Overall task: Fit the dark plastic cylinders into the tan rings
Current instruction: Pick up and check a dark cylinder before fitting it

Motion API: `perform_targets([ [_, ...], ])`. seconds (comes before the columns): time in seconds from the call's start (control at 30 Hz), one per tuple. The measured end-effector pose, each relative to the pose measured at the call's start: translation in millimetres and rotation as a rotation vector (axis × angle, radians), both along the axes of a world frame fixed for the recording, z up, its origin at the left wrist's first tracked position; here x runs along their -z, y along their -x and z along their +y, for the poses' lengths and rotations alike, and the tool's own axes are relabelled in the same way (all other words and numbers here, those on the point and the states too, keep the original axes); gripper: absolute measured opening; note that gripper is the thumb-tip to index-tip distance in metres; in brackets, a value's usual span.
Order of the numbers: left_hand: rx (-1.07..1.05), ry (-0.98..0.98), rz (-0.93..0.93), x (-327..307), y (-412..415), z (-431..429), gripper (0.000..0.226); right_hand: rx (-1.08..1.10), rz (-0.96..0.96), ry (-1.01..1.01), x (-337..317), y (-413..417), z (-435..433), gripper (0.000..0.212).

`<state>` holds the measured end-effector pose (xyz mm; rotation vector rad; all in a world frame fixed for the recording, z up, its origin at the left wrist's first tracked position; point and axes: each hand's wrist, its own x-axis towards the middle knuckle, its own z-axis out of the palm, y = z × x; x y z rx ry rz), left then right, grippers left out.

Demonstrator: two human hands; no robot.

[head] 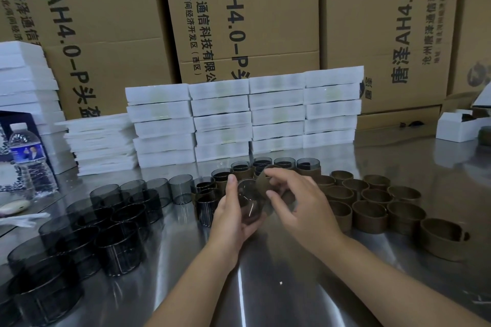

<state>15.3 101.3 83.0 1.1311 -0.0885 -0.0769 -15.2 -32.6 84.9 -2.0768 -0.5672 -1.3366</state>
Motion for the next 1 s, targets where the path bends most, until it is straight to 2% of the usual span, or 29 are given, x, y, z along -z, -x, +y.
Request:
perform_targets([
  [0.13,0.068,-0.027,0.027,-0.7,2.0,0.9,0.087,-0.029,0.009,0.000,1.0,1.1,2.9,0.047],
  [0.37,0.154,-0.089,-0.001,-0.8,5.3,-2.0,0.095,-0.076,-0.012,0.052,-0.3,2.3,6.3,0.051],
  [0.7,0.118,-0.090,-0.036,0.8,4.7,0.7,0.056,-0.122,-0.047,0.052,-1.9,6.3,6.4,0.041],
  [0.8,0.114,-0.057,-0.028,0.3,5.3,1.0,0.061,-0.110,-0.008,-0.059,-2.0,5.1,6.8,0.040],
  [0.9,0.115,-0.065,-0.043,1.1,4.8,1.2,0.046,-0.147,0.190,-0.261,-0.2,0.7,5.8,0.035],
  [1.0,0.095,-0.086,-0.036,0.7,5.3,-0.1,0.040,-0.199,0.351,-0.412,1.2,-4.8,2.4,0.022],
])
